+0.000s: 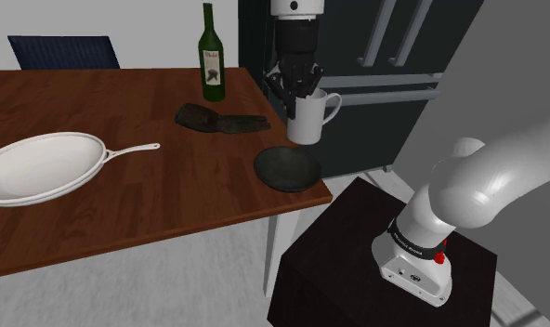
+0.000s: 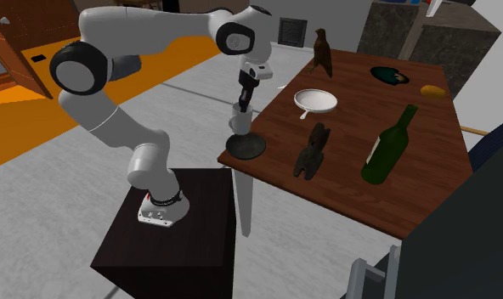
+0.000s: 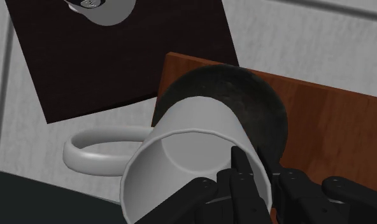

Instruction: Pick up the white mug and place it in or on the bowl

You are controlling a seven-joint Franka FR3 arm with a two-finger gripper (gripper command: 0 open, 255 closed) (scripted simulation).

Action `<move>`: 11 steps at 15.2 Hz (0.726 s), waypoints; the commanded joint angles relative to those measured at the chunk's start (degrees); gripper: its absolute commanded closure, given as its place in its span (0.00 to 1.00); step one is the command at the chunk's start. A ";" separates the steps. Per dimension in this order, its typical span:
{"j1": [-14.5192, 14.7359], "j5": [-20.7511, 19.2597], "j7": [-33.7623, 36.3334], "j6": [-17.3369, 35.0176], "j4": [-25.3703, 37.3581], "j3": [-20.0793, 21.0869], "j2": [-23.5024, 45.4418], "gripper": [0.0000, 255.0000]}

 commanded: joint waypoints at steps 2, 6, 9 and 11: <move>0.11 0.23 -0.26 2.03 -2.69 0.12 -0.64 1.00; 0.22 0.46 -0.53 5.06 -5.84 0.41 -0.74 1.00; 0.30 0.63 -0.72 7.36 -8.08 0.66 -0.69 1.00; 0.34 0.75 -0.84 8.91 -9.53 0.84 -0.59 1.00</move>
